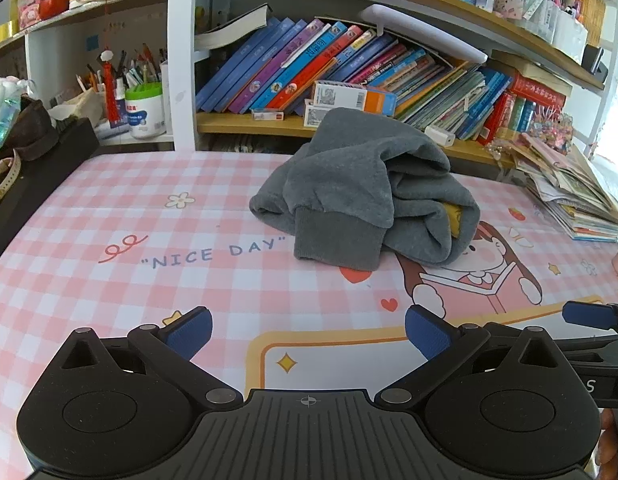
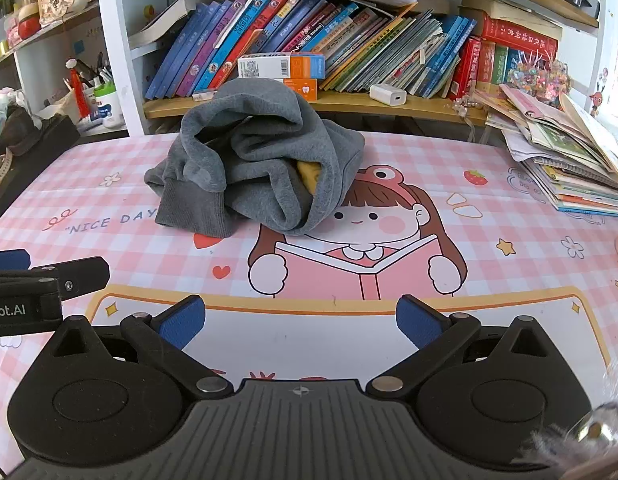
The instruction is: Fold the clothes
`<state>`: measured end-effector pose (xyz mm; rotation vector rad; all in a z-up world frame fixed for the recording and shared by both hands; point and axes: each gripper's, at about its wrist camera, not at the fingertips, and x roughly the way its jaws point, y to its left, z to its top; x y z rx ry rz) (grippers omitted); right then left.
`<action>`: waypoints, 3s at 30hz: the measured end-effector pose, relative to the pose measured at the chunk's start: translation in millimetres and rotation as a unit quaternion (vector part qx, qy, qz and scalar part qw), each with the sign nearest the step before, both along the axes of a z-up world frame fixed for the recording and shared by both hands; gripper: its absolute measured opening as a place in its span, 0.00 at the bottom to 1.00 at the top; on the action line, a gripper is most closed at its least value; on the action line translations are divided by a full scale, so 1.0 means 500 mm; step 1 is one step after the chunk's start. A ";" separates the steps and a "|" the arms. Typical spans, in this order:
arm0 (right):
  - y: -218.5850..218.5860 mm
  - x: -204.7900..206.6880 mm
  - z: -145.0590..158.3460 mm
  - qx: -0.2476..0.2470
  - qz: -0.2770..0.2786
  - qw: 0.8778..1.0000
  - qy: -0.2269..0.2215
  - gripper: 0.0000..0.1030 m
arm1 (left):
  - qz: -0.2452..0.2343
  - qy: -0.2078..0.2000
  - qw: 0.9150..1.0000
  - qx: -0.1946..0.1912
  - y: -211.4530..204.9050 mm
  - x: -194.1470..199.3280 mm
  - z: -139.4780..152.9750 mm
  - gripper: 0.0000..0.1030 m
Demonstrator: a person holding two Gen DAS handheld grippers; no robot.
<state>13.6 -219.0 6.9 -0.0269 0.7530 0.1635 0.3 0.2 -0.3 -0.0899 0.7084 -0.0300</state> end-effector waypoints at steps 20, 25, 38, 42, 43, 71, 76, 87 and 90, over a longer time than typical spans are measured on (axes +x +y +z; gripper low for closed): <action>0.002 0.005 -0.003 -0.001 0.000 1.000 0.003 1.00 | 0.000 0.013 1.000 -0.009 0.003 0.008 -0.008 1.00; 0.001 0.006 -0.004 0.000 0.001 1.000 0.005 1.00 | 0.000 0.015 1.000 -0.009 0.003 0.009 -0.008 1.00; 0.001 0.004 -0.004 -0.001 0.001 1.000 0.007 1.00 | 0.000 0.019 1.000 -0.011 0.005 0.009 -0.006 1.00; 0.002 0.005 -0.004 -0.002 0.002 1.000 0.009 1.00 | 0.000 0.019 1.000 -0.012 0.005 0.009 -0.006 1.00; 0.002 0.005 -0.004 -0.002 0.002 1.000 0.009 1.00 | 0.001 0.019 1.000 -0.011 0.005 0.009 -0.006 1.00; 0.005 0.014 -0.004 -0.004 0.004 1.000 0.013 1.00 | 0.000 0.019 1.000 -0.015 0.009 0.017 -0.007 1.00; 0.006 0.017 -0.005 -0.004 0.005 1.000 0.013 1.00 | 0.001 0.020 1.000 -0.016 0.010 0.019 -0.007 1.00; 0.008 0.026 -0.007 -0.006 0.008 1.000 0.015 1.00 | 0.004 0.021 1.000 -0.017 0.012 0.028 -0.009 1.00; 0.009 0.028 -0.008 -0.006 0.010 1.000 0.016 1.00 | 0.003 0.022 1.000 -0.018 0.013 0.030 -0.010 1.00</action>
